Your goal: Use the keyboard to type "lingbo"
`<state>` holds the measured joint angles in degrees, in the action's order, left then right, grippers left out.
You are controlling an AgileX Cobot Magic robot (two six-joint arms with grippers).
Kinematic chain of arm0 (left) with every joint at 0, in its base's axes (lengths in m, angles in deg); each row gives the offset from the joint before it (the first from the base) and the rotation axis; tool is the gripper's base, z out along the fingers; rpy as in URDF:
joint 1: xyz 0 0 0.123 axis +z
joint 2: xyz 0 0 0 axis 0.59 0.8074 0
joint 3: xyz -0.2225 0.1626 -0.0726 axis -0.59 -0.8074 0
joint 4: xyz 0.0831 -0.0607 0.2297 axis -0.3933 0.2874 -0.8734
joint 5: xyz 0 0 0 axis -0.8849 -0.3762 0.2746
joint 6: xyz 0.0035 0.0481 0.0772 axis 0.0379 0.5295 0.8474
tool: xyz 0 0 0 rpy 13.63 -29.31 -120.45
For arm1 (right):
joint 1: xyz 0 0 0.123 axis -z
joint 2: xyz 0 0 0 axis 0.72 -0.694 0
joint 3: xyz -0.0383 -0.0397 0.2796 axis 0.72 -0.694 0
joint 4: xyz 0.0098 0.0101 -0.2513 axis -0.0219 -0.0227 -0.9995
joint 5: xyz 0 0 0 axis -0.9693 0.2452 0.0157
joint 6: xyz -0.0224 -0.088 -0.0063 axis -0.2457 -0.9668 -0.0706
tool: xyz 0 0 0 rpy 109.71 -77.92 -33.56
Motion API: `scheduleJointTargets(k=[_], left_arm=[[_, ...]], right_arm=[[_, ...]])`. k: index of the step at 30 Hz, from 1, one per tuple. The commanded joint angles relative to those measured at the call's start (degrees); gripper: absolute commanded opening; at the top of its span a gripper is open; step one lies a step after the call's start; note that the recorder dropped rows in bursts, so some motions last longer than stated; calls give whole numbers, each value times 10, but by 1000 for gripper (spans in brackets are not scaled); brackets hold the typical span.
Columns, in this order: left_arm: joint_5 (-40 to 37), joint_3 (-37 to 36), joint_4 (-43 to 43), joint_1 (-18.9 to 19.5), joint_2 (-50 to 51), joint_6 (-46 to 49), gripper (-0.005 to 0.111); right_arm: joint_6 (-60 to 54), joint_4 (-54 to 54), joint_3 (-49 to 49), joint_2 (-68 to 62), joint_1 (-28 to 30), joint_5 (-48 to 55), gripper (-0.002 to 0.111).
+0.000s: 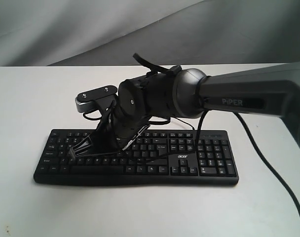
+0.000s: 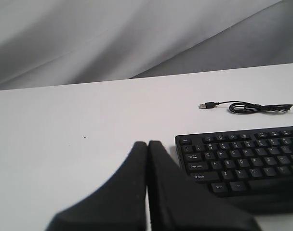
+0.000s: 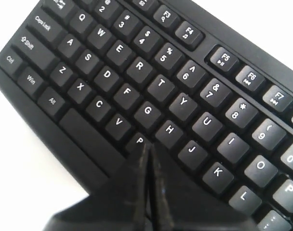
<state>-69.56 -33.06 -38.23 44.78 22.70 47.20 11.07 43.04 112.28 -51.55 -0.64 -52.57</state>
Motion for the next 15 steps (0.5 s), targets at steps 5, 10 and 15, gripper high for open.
scheduleJointTargets(k=[5, 10, 15], left_arm=[[3, -2, 5, 1, -1, -2, 1], [3, -2, 5, 1, -1, -2, 1], [3, -2, 5, 1, -1, -2, 1]], right_arm=[[-2, 4, 2, -12, 0, -6, 0], [1, 4, 2, -16, 0, -6, 0], [1, 4, 2, -17, 0, -6, 0]])
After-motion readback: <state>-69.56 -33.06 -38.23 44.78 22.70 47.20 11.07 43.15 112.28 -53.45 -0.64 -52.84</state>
